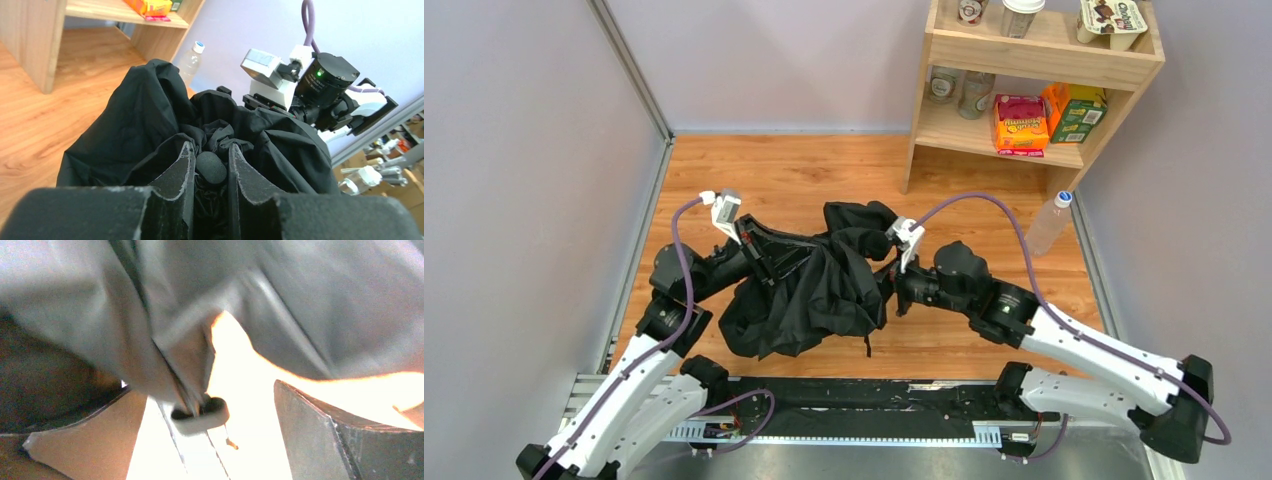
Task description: Put away the umbrella
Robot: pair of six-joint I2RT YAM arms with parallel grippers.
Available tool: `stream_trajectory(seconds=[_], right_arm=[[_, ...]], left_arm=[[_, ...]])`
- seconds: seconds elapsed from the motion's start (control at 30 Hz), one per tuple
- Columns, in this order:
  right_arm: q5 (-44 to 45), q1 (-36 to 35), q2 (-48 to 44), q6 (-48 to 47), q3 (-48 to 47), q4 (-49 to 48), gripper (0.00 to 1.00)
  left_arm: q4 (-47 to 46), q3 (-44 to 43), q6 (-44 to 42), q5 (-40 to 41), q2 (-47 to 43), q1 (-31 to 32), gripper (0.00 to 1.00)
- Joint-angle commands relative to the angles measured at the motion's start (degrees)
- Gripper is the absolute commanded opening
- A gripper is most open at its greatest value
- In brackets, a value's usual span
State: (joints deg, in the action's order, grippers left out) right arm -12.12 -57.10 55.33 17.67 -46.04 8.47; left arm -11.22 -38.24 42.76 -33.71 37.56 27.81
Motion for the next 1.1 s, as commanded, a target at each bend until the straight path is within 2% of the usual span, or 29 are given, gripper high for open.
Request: stream_trajectory(seconds=[0.0,0.1,0.17,0.23,0.33,0.4,0.53,0.63,0.77,0.93,0.97,1.03,1.07], right_arm=[[9.82,-0.38,-8.28,5.79,2.70,19.89,1.00],[18.34,-0.29,-15.14,7.90,3.24,28.24,1.00],[16.62,-0.47,-18.67,9.48,1.67,29.76,0.97],[6.45,-0.47,-21.39,13.24,1.04,24.44,0.92],[-2.98,-0.99,-23.42,24.38,3.14,7.50,0.83],[-4.84,-1.34,-22.03,32.40,3.85,-1.74,0.82],[-0.20,-3.01,-15.35,41.98,2.98,-12.23,0.81],[2.27,-4.16,-10.61,45.52,1.66,-14.53,0.79],[6.48,-4.51,-6.47,47.98,-2.29,-9.11,0.77],[9.65,-4.51,-4.79,43.25,-7.30,-2.94,0.50],[9.57,-3.73,-4.88,41.93,-7.83,-2.93,0.38],[5.03,-1.18,-4.97,40.26,-10.02,-1.62,0.07],[2.04,-0.39,-4.88,38.68,-12.47,0.21,0.00]], left_arm=[[-4.08,0.01,-6.18,5.66,-4.77,0.31,0.00],[-2.04,1.05,-8.66,8.92,-8.90,0.23,0.00],[-2.57,2.46,-10.41,11.03,-11.80,0.31,0.00],[-2.13,3.78,-12.43,14.81,-14.44,0.31,0.00],[-5.12,6.42,-14.72,18.93,-17.69,0.31,0.00],[-4.60,7.04,-16.57,21.04,-18.40,0.23,0.00],[-4.95,8.09,-18.33,23.42,-19.19,0.31,0.00],[-5.82,9.14,-17.89,24.57,-20.51,0.23,0.00],[-6.44,10.73,-16.75,24.75,-22.00,0.31,0.00],[-5.57,11.78,-15.43,23.35,-24.72,0.22,0.00],[-5.56,12.22,-15.17,22.91,-25.08,0.22,0.00],[-5.56,12.83,-15.34,21.50,-26.48,0.31,0.00],[-4.69,13.10,-15.52,21.24,-27.53,0.23,0.00]])
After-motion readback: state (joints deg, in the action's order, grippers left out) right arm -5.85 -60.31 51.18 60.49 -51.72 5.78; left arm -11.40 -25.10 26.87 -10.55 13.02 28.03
